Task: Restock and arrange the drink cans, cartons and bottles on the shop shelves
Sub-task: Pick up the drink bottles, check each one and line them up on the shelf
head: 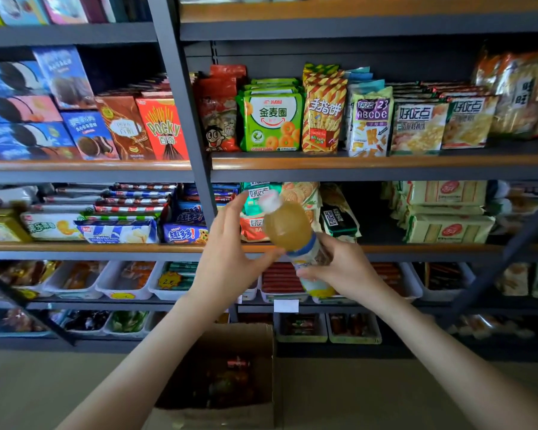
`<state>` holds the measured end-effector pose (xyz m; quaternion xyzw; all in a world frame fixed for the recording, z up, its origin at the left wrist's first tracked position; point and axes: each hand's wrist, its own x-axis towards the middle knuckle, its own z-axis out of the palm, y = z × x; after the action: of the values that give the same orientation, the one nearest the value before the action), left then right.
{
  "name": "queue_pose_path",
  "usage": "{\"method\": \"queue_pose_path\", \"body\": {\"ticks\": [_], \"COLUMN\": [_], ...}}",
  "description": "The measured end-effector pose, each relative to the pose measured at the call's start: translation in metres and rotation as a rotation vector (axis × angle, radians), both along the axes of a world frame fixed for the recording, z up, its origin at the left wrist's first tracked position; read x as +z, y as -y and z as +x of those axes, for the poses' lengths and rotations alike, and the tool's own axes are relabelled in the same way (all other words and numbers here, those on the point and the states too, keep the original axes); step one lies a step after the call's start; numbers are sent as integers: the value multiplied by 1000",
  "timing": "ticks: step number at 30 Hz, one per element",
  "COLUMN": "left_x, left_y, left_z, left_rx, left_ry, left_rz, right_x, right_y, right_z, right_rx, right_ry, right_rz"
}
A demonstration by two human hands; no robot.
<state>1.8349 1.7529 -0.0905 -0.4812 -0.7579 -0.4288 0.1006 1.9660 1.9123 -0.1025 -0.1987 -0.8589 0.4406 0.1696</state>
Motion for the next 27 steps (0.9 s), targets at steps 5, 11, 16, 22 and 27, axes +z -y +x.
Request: {"method": "queue_pose_path", "body": {"ticks": [5, 11, 16, 22, 27], "left_x": [10, 39, 57, 122, 192], "left_y": [-3, -19, -44, -76, -114], "left_z": [16, 26, 28, -5, -33], "left_rx": [-288, -396, -353, -322, -176], "left_ry": [948, 986, 799, 344, -39], "left_rz": [-72, 43, 67, 28, 108], "right_x": [14, 36, 56, 130, 224], "right_y": [12, -5, -23, -77, -128], "right_z": [-2, -3, 1, 9, -5], "right_rx": [3, -122, -125, 66, 117], "right_ry": [-193, -359, -455, -711, -878], "right_rz": [-1068, -1589, -1487, -952, -285]}}
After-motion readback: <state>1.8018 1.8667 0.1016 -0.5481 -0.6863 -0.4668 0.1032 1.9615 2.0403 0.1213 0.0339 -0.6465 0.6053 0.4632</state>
